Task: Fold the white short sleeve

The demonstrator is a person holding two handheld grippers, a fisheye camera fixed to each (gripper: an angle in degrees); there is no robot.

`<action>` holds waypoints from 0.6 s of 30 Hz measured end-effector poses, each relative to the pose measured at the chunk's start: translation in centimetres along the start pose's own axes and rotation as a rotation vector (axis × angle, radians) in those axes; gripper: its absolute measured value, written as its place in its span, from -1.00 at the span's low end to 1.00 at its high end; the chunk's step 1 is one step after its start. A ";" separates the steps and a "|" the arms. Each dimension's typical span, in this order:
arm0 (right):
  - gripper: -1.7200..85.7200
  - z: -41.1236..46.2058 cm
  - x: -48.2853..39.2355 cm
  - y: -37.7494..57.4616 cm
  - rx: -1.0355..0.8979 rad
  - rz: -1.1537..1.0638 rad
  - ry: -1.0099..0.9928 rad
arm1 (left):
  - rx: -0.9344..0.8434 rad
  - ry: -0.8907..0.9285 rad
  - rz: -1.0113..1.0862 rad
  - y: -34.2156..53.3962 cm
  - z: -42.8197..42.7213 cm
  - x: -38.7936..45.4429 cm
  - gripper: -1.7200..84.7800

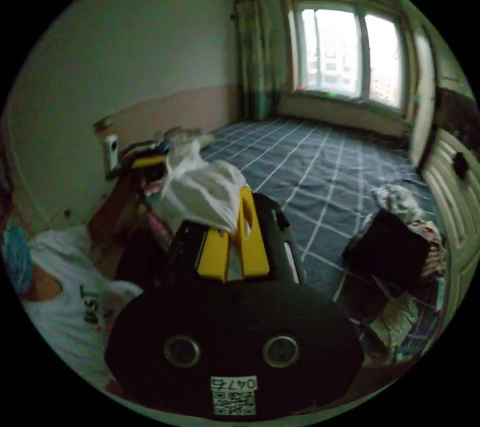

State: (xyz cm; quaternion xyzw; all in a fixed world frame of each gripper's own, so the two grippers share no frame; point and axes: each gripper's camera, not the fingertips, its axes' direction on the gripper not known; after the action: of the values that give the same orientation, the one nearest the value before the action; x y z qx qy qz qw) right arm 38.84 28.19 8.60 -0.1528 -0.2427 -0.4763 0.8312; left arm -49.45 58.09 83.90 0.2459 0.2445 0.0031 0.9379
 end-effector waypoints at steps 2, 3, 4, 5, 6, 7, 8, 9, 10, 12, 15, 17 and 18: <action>-0.97 4.1 0.2 0.8 -0.126 -0.049 -0.142 | -0.098 -0.072 0.045 1.6 -2.1 -0.7 -0.98; -0.96 7.0 0.2 1.6 -0.198 -0.072 -0.216 | -0.134 -0.092 0.061 2.2 -2.4 -0.7 -0.98; -0.95 9.7 0.3 2.5 -0.241 -0.081 -0.266 | -0.212 -0.135 0.080 3.6 -2.7 -0.9 -0.98; -0.94 10.9 0.4 2.9 -0.249 -0.079 -0.288 | -0.268 -0.195 0.074 5.4 -2.7 -1.3 -0.98; -0.92 13.2 0.9 3.8 -0.252 -0.061 -0.327 | -0.296 -0.226 0.065 6.4 -2.6 -1.5 -0.98; -0.91 15.1 1.5 4.7 -0.240 -0.035 -0.358 | -0.356 -0.283 0.039 8.5 -2.2 -2.3 -0.98; -0.90 16.0 1.9 5.2 -0.233 -0.017 -0.367 | -0.411 -0.312 0.019 10.7 -1.5 -3.1 -0.98; -0.89 17.7 2.6 6.1 -0.219 0.018 -0.362 | -0.436 -0.307 0.012 11.9 -1.2 -3.5 -0.98; -0.87 19.2 3.0 7.0 -0.210 0.044 -0.332 | -0.481 -0.267 -0.027 14.2 -0.4 -4.3 -0.98; -0.85 21.4 2.8 8.2 -0.193 0.037 -0.299 | -0.518 -0.205 -0.095 17.6 0.4 -5.4 -0.98; -0.81 24.9 0.1 9.4 -0.182 -0.063 -0.309 | -0.505 -0.202 -0.198 22.1 0.7 -6.7 -0.98; -0.81 26.9 -2.3 10.0 -0.194 -0.155 -0.332 | -0.465 -0.172 -0.277 25.0 0.4 -7.7 -0.98; -0.81 28.2 -4.1 10.3 -0.203 -0.221 -0.330 | -0.458 -0.164 -0.297 25.7 0.3 -7.9 -0.98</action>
State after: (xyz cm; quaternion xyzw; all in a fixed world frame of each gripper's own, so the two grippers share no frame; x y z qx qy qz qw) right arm 38.75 49.94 29.69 -0.2840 -0.3416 -0.5550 0.7033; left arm -53.33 79.53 99.62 -0.0114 0.1943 -0.0992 0.9758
